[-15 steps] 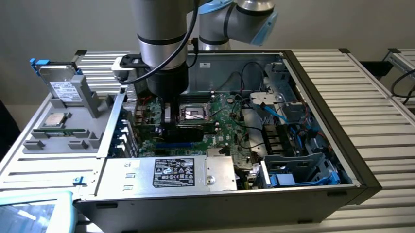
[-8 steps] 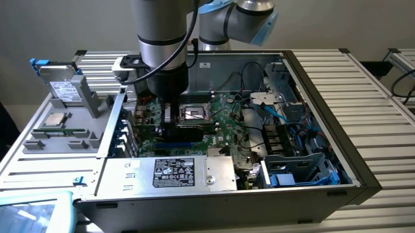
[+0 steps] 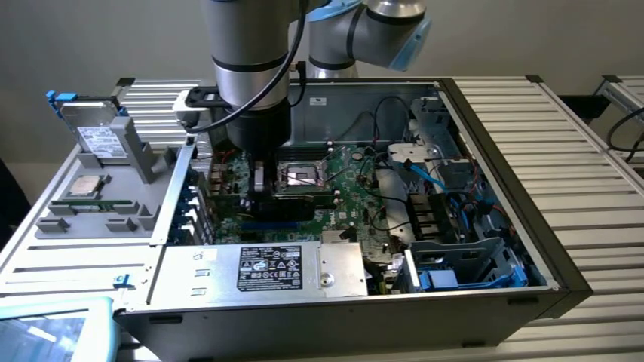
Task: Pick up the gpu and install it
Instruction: 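Insert the gpu into the slot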
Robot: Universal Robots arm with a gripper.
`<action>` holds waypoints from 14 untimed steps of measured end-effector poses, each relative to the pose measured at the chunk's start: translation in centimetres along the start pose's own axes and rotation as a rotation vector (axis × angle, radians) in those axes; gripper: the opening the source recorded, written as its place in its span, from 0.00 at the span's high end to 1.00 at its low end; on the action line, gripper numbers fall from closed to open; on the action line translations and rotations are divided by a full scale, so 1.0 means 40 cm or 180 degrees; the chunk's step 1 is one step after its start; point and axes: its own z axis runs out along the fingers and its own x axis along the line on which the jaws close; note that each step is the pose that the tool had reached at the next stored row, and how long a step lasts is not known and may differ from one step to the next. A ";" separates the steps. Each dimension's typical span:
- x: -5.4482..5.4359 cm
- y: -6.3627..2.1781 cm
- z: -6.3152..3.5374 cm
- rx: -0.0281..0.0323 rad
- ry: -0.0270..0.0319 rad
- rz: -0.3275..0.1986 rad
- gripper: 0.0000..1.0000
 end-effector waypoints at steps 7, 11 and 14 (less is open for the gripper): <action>0.000 0.001 0.005 -0.0001 0.0001 0.0000 0.73; -0.001 0.002 0.005 -0.0001 0.0001 0.0000 0.73; -0.001 0.004 0.006 0.0000 0.0001 0.0001 0.73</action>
